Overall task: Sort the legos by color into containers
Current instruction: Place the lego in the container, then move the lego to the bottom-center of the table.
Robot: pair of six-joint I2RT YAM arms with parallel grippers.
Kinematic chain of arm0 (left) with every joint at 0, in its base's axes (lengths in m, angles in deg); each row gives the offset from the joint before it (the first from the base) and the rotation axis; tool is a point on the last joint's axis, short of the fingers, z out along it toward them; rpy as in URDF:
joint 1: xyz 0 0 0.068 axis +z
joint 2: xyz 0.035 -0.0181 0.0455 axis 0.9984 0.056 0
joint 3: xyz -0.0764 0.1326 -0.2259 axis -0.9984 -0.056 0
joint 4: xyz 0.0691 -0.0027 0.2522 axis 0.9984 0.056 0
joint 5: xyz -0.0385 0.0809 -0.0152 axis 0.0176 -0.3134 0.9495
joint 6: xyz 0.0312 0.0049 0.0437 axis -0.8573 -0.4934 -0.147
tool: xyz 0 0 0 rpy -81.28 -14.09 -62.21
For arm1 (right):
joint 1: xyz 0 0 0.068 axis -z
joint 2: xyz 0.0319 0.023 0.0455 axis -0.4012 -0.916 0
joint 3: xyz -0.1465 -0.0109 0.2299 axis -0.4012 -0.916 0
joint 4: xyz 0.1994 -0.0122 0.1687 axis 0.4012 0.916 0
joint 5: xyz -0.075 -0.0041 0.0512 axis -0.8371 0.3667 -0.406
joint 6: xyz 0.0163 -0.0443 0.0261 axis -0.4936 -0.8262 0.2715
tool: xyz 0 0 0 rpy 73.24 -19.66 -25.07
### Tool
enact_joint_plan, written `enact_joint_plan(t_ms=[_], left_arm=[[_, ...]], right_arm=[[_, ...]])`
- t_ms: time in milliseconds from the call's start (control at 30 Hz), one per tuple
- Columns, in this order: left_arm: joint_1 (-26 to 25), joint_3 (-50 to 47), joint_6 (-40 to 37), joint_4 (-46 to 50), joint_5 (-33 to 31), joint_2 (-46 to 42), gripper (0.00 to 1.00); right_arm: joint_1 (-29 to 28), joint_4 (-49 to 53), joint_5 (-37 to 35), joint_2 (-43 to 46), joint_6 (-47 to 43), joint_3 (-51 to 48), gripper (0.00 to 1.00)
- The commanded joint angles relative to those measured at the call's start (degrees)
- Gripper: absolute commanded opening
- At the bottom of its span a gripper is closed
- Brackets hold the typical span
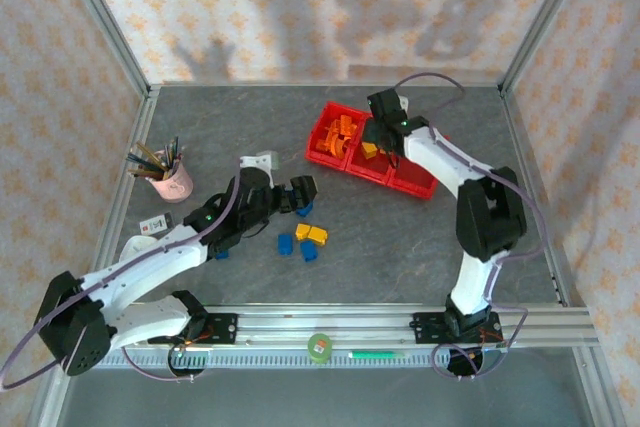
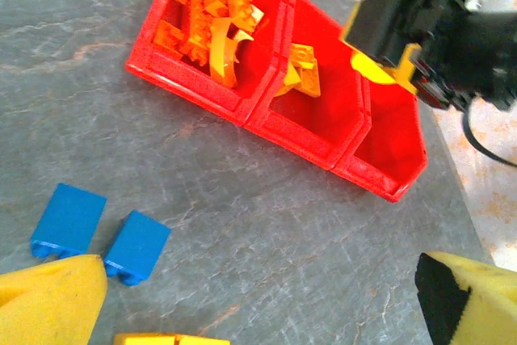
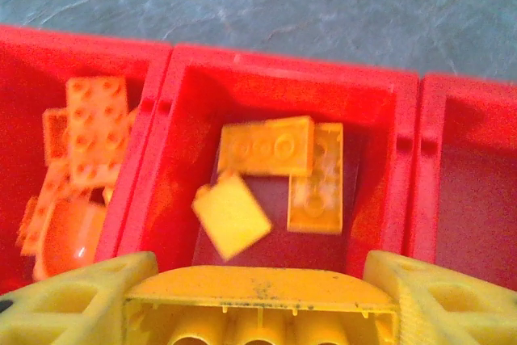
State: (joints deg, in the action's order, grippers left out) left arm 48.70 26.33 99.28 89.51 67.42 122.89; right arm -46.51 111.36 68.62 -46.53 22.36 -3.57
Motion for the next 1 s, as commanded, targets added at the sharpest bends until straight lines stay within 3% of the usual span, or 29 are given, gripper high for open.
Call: enact_joint_plan(t_ms=[0, 167, 300, 600, 967], left_arm=[[0.6, 3.1, -1.5, -3.7, 2.6, 2.5, 0.99], [0.6, 4.2, -1.8, -4.4, 3.0, 5.1, 0.99], [0.6, 4.2, -1.8, -4.7, 3.3, 5.2, 0.99], [0.6, 0.9, -1.0, -3.6, 1.0, -0.9, 0.99], [0.8, -6.0, 1.2, 3.1, -2.3, -13.3, 0.99]], right_arm=[[1.5, 3.1, -1.9, -5.5, -2.1, 6.0, 0.65], [1.8, 5.8, -3.7, -9.5, -2.7, 12.1, 0.75], [1.8, 5.6, -2.1, -7.6, -2.5, 10.9, 0.81], [-2.7, 0.8, 2.7, 5.1, -0.4, -4.3, 0.84], [-13.5, -2.4, 6.9, 17.2, 0.9, -20.5, 0.87]])
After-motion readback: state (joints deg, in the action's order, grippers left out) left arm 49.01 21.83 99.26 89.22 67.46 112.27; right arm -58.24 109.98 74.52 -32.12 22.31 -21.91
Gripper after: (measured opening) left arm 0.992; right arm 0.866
